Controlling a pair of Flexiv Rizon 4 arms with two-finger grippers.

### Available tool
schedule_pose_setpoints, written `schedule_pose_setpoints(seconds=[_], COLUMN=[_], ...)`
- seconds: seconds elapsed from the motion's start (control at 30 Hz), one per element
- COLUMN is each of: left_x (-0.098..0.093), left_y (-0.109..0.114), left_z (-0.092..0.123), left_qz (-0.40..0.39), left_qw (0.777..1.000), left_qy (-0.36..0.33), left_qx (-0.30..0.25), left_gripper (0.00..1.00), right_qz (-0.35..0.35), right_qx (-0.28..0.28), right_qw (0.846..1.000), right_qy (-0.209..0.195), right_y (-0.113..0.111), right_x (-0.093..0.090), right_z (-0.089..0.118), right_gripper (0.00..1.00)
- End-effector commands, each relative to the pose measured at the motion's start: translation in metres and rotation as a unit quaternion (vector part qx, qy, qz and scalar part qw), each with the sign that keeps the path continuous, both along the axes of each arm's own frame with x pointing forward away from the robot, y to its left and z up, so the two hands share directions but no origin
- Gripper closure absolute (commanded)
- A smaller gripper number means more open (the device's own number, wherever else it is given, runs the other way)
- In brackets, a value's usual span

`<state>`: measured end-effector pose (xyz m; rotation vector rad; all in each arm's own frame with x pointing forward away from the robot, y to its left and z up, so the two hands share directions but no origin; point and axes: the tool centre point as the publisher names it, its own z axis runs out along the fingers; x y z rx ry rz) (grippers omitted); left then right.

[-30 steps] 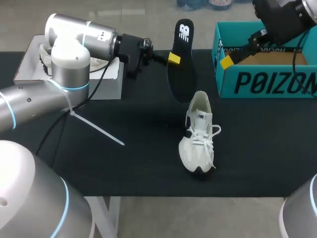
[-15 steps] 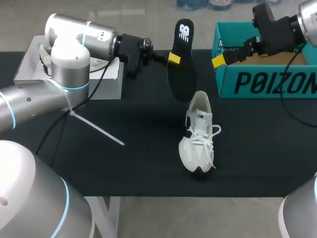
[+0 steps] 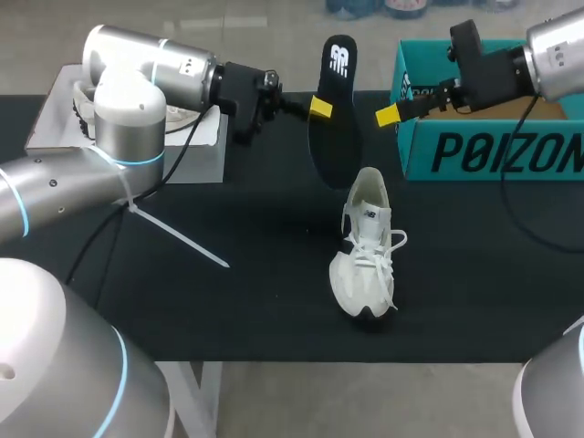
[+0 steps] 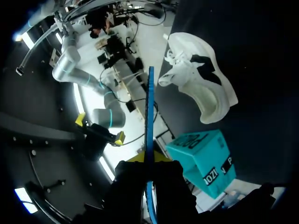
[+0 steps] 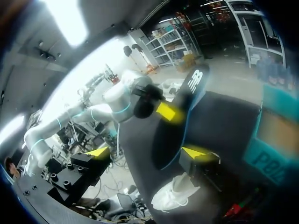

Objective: Take the shoe out of the shoebox, open the shoe tongue, remove and reinsert the insole, then place the shoe into the shoebox

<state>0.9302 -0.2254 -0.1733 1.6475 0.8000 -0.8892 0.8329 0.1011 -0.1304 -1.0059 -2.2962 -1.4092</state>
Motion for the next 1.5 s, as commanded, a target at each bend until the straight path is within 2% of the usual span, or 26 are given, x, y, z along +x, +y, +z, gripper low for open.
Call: schedule_pose_setpoints(seconds=[0.03, 0.2, 0.73, 1.1, 1.4, 1.47, 1.5], left_x=[0.0, 0.0, 0.0, 0.0, 0.0, 0.0, 0.0], left_y=[-0.001, -0.001, -0.001, -0.001, -0.001, -0.001, -0.001], left_z=[-0.001, -0.001, -0.001, -0.001, -0.001, -0.001, -0.001], left_qz=[0.001, 0.001, 0.001, 0.001, 0.001, 0.001, 0.001], left_qw=[1.0, 1.0, 1.0, 1.0, 1.0, 1.0, 1.0], left_qy=[-0.001, -0.001, -0.001, -0.001, -0.001, -0.001, -0.001], left_qx=[-0.001, -0.001, -0.001, -0.001, -0.001, -0.001, -0.001], left_gripper=[1.0, 1.0, 1.0, 1.0, 1.0, 1.0, 1.0], right_qz=[0.013, 0.015, -0.013, 0.001, 0.006, 0.007, 0.007], right_qx=[-0.003, 0.003, 0.02, 0.034, 0.036, 0.038, 0.039], right_qw=[1.0, 1.0, 1.0, 0.999, 0.999, 0.999, 0.999], right_qy=[0.008, 0.005, 0.009, 0.016, 0.016, 0.017, 0.018], right_y=[0.019, 0.025, 0.018, 0.044, 0.048, 0.049, 0.049], right_x=[0.018, 0.029, 0.068, 0.074, 0.076, 0.076, 0.076], right_z=[-0.011, -0.02, -0.044, -0.049, -0.049, -0.049, -0.05], right_gripper=[0.0, 0.0, 0.0, 0.0, 0.0, 0.19, 0.24])
